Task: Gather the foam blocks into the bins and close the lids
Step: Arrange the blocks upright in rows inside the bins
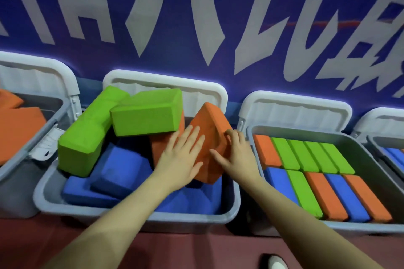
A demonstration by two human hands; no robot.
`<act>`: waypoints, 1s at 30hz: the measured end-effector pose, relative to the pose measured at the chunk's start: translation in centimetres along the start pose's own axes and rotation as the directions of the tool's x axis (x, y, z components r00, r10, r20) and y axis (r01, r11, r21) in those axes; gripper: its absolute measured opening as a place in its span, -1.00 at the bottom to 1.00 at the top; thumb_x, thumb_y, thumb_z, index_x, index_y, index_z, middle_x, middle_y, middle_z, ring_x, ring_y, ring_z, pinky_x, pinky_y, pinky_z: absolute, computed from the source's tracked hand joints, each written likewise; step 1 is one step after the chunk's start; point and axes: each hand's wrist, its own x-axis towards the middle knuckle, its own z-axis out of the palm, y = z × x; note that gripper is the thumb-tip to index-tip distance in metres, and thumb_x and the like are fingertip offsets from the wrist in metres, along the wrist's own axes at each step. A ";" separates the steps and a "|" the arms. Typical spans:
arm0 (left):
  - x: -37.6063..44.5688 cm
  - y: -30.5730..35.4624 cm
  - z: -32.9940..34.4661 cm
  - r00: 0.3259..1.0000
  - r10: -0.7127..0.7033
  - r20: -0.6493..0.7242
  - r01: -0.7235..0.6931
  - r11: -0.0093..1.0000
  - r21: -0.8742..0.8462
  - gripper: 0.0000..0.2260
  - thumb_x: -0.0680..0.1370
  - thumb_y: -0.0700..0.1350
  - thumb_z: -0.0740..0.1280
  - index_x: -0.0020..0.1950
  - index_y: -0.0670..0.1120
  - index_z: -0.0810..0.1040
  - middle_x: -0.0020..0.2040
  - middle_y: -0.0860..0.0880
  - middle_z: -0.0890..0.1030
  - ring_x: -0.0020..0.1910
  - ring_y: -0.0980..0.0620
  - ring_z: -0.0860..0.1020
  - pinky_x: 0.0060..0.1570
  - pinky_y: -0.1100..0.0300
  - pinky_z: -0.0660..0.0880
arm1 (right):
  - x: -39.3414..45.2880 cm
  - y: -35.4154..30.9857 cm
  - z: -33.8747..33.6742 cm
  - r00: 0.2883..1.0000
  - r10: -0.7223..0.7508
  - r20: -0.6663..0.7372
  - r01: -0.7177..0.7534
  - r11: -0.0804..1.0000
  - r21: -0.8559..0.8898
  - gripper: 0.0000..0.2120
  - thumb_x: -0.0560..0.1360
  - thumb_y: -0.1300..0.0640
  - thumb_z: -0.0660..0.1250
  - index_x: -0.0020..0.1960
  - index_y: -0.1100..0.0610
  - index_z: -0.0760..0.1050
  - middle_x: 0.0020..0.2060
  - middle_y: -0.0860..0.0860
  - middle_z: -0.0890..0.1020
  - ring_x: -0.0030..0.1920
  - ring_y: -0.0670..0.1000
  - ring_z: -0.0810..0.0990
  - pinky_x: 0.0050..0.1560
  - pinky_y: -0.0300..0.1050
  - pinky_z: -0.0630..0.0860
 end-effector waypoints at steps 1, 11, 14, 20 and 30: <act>0.0 0.7 1.0 0.999 0.002 0.039 0.000 0.999 -0.037 -0.38 0.39 0.17 0.37 0.35 -0.17 0.49 0.38 -0.22 0.45 0.34 -0.19 0.44 0.31 -0.07 0.23 | 0.0 0.8 -0.4 1.000 0.017 0.005 -0.018 0.996 0.083 -0.41 0.42 -0.24 0.30 0.31 0.10 0.38 0.18 0.03 0.47 0.14 0.09 0.50 0.13 0.06 0.46; 4.9 6.4 5.7 0.903 -0.089 0.420 0.237 0.919 -0.315 -0.17 0.25 0.52 -0.28 0.51 0.30 -0.22 0.56 0.07 -0.27 0.52 -0.30 -0.07 0.43 -0.28 0.01 | -0.4 10.8 -1.8 0.996 0.063 0.064 -0.059 0.997 -0.049 -0.46 0.56 -0.21 0.00 0.45 -0.02 0.34 0.26 0.18 0.45 0.19 0.24 0.46 0.25 0.22 0.38; 5.9 6.8 6.0 0.885 -0.111 0.451 0.273 0.910 -0.312 -0.21 0.22 0.56 -0.23 0.44 0.42 -0.25 0.53 0.09 -0.36 0.50 -0.32 -0.19 0.38 -0.39 -0.06 | -1.6 11.3 -1.7 0.995 0.097 -0.026 -0.101 0.963 -0.249 -0.53 0.58 -0.15 0.01 0.38 -0.04 0.45 0.27 0.24 0.44 0.08 0.34 0.49 0.08 0.21 0.49; 6.0 7.2 6.1 0.872 -0.218 0.439 0.407 0.821 -0.401 -0.49 0.57 0.30 0.01 0.50 0.36 -0.07 0.55 0.00 -0.32 0.51 -0.32 -0.14 0.45 -0.25 -0.14 | -3.8 9.5 -1.2 0.962 0.269 0.039 -0.262 0.957 -0.126 -0.36 0.49 -0.30 -0.06 0.48 -0.04 0.27 0.47 0.22 0.20 0.27 0.32 0.41 0.22 0.22 0.40; 5.8 5.6 6.6 0.897 -0.165 0.411 0.337 0.856 -0.392 -0.60 0.64 0.17 -0.08 0.44 0.45 -0.11 0.55 0.19 -0.22 0.51 -0.26 -0.25 0.41 -0.26 -0.26 | -5.3 6.6 1.3 0.977 0.203 0.069 -0.198 0.977 -0.080 -0.03 0.28 -0.52 0.09 0.55 -0.03 0.10 0.46 0.10 -0.39 0.50 0.38 -0.15 0.41 0.37 0.01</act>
